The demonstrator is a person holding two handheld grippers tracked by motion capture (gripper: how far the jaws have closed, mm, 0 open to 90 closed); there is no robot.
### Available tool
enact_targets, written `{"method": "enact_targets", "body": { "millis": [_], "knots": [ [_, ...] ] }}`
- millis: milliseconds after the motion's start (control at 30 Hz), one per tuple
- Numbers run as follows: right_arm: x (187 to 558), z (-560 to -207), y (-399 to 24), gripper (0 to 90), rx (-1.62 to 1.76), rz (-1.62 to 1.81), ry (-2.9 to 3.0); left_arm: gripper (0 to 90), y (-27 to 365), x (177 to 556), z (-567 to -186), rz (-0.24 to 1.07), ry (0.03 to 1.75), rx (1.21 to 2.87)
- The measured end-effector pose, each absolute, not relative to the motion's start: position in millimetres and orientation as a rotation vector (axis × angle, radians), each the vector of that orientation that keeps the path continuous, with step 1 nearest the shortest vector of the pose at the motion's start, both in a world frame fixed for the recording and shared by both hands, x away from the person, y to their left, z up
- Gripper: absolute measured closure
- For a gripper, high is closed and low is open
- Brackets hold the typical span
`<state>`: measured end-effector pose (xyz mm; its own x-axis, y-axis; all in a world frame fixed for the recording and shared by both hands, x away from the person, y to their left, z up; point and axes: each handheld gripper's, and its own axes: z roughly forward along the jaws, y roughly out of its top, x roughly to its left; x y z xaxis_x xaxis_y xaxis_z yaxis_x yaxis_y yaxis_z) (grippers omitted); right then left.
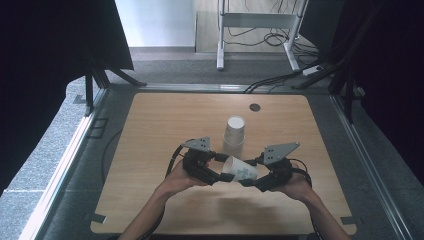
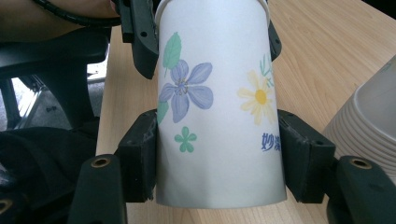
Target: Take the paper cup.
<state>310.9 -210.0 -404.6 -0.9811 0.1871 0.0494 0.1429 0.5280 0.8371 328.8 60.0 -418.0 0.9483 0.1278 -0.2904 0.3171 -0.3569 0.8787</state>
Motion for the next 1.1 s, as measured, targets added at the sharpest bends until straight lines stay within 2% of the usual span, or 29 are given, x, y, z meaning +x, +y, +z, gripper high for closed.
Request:
{"method": "enact_targets", "body": {
  "millis": [433, 533, 700, 1000, 1100],
  "knots": [
    [315.8, -408.1, -208.0, 36.1, 0.295, 1.483, 2.741, 38.5, 63.3, 326.1, -413.9, -0.15, 0.294, 1.961],
    [316.8, -408.5, -205.5, 28.0, 0.301, 1.465, 2.753, 39.5, 63.0, 326.0, -410.3, -0.138, 0.286, 1.982],
    [316.7, -405.1, -201.1, 18.8, 0.294, 1.334, 2.775, 39.5, 60.0, 325.8, -400.7, -0.085, 0.265, 2.079],
    [318.4, -400.3, -183.0, 18.9, 0.217, 1.036, 2.864, 39.2, 44.3, 327.0, -385.7, 0.02, 0.237, 2.305],
    [320.5, -404.7, -174.0, 22.1, 0.194, 0.935, 2.885, 39.1, 37.4, 326.7, -381.7, 0.041, 0.219, 2.365]
  ]
}}
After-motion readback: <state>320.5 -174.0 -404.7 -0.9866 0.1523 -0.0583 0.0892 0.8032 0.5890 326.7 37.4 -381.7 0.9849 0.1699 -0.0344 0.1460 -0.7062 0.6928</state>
